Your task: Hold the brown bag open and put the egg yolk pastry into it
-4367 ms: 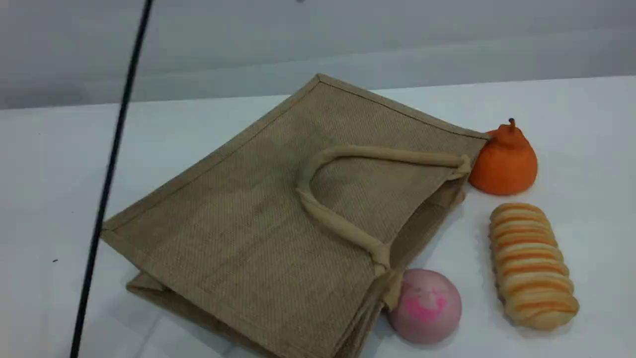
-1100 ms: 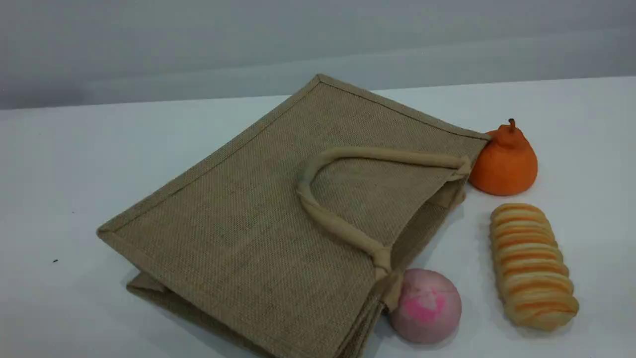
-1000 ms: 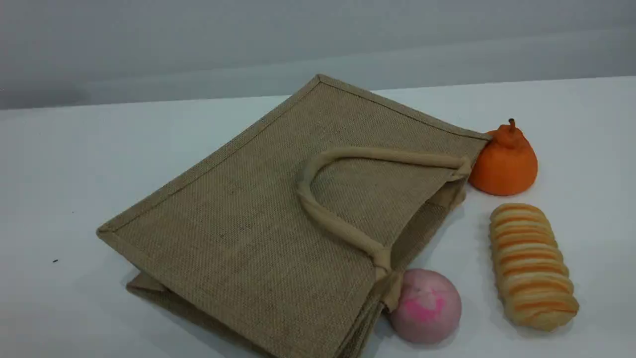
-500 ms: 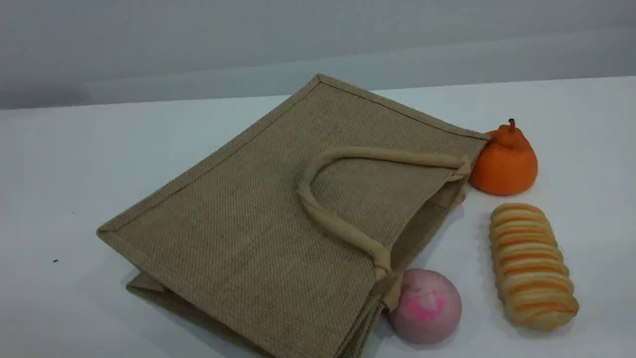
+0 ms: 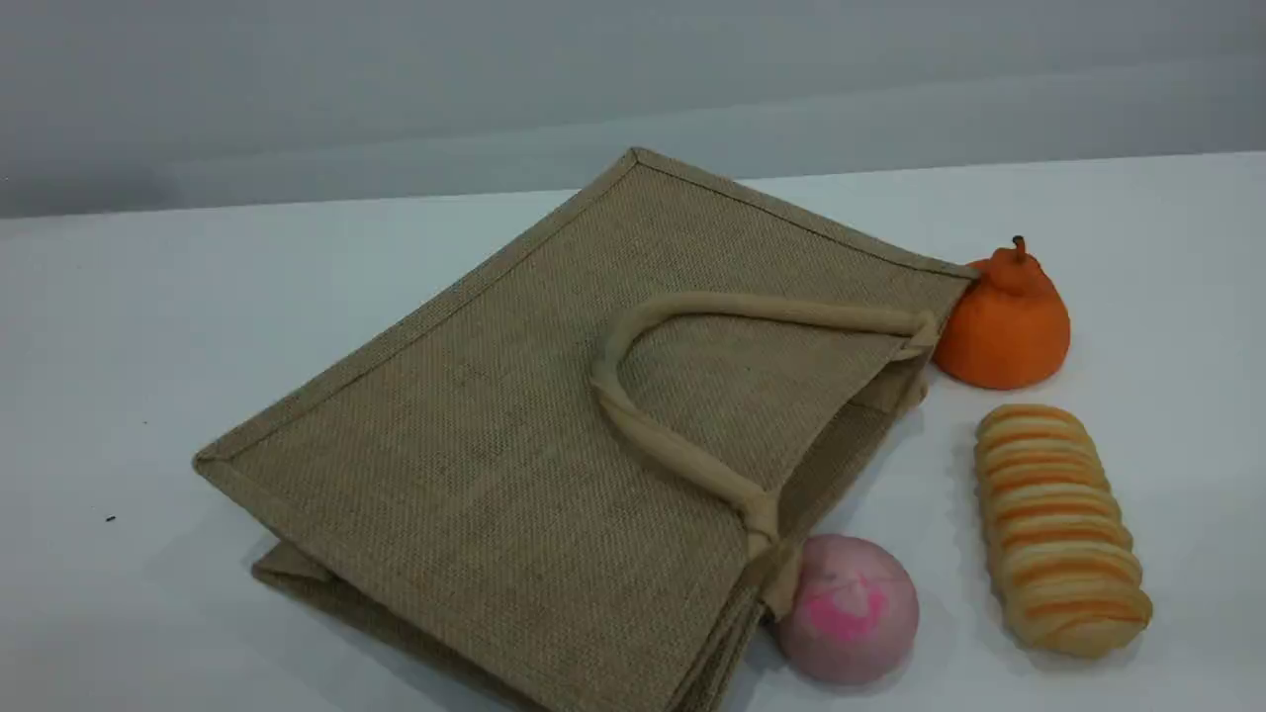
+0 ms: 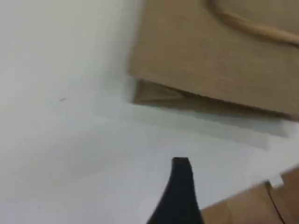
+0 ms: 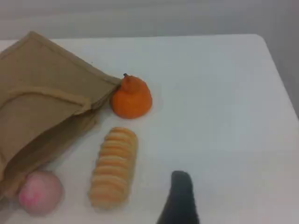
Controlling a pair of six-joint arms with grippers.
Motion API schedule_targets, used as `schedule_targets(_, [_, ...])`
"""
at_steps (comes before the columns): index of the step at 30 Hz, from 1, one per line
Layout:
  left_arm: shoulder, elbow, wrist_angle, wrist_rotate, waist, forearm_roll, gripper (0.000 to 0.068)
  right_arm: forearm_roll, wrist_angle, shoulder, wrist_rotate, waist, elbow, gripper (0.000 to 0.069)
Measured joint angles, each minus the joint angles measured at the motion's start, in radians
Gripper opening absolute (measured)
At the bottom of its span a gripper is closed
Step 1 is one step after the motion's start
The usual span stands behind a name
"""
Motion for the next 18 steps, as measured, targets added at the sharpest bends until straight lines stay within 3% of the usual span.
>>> schedule_targets(7, [-0.018,0.0,0.0,0.0,0.237,0.001,0.0559,-0.001,0.0,0.0,0.0,0.011,0.0,0.0518])
schedule_targets(18, [-0.132,0.0,0.001,-0.002,0.309,0.004,0.0559,-0.001,0.0,0.0,0.0,0.012,0.0,0.0518])
